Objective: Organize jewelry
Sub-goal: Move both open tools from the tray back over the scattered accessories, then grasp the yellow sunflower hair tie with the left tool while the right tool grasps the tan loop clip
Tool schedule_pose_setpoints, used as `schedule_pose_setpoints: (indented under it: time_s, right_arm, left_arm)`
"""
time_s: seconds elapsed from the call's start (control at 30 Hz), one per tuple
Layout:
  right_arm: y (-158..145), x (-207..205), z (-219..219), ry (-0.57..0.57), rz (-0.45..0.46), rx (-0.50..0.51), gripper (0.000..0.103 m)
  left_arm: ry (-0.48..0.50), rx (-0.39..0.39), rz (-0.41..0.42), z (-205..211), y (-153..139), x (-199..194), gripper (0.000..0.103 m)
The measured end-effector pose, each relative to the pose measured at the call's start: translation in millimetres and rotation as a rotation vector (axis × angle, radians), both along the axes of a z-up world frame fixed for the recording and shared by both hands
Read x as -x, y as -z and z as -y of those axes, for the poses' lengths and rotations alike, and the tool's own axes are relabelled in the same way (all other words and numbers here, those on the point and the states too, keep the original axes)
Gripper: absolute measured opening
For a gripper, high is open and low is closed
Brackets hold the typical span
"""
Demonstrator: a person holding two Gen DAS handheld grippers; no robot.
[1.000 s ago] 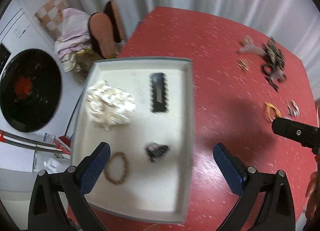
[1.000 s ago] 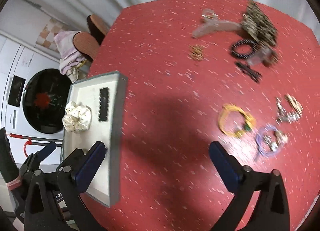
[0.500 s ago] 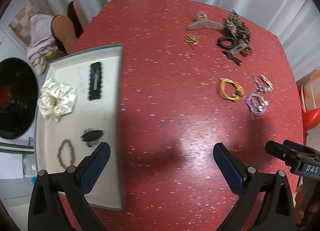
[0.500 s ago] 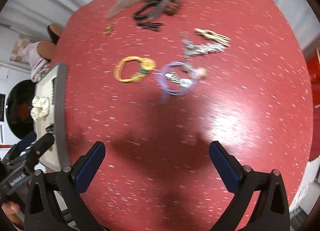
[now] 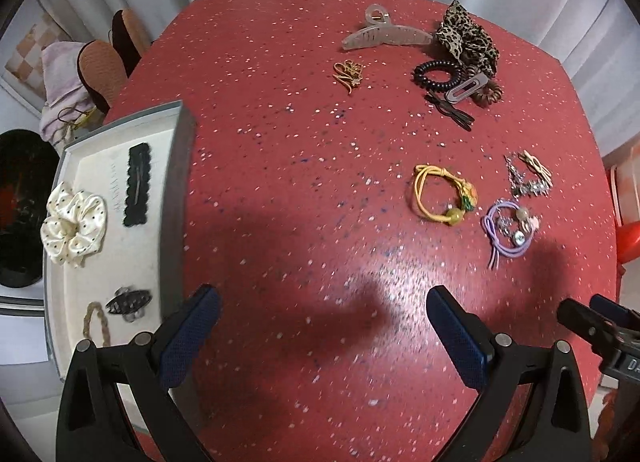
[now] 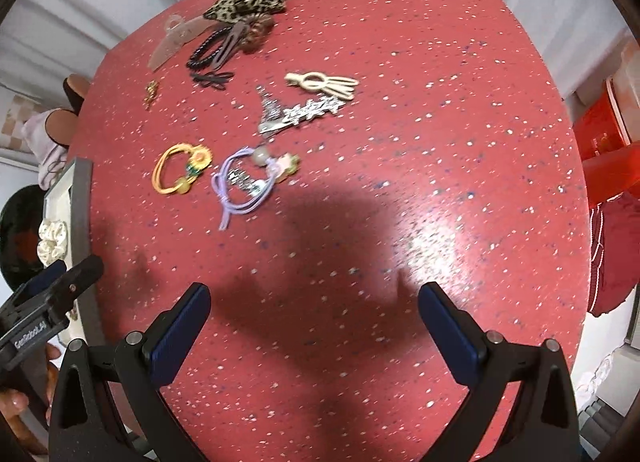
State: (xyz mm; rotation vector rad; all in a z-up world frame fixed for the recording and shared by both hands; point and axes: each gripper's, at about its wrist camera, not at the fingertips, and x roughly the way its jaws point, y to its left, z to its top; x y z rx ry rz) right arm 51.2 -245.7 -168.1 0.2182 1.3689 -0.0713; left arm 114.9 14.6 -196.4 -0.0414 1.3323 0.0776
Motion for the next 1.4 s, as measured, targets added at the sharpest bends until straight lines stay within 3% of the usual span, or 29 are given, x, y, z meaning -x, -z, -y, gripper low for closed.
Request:
schedule_pose_setpoints:
  time_s: [0.27,0.43,0.53,0.67,1.17,1.23,1.3,1.4]
  right_arm:
    - [-7,-24,23,0.004,0.039,0.051,0.103]
    - [-13,-52,26,-0.066,0.085,0.076,0.102]
    - [-14,-72,22,-0.13,0.102,0.096,0.097]
    - [-8,-95,22,-0.171,0.093,0.11,0.077]
    - [18,-143,9,-0.324,0.065,0.167,0.074]
    - [18,-145,5,-0.341,0.067,0.183,0.072]
    - [19,-146,2,-0.358,0.069,0.204,0.068]
    - [20,-141,-6,-0.372,0.071,0.241,0.062]
  left_arm:
    - [-0.006,0.016,0.015,7,8,-23,0.103]
    - [-0.003,0.027,0.03,15,13,-40,0.103]
    - [0.005,0.026,0.024,21,19,-49,0.094]
    - [0.01,0.031,0.021,28,25,-56,0.094]
    - [0.036,0.035,0.015,56,43,-69,0.094]
    - [0.043,0.046,0.017,59,44,-69,0.083]
    - [0.048,0.048,0.017,66,47,-70,0.083]
    - [0.056,0.06,0.023,72,46,-73,0.072]
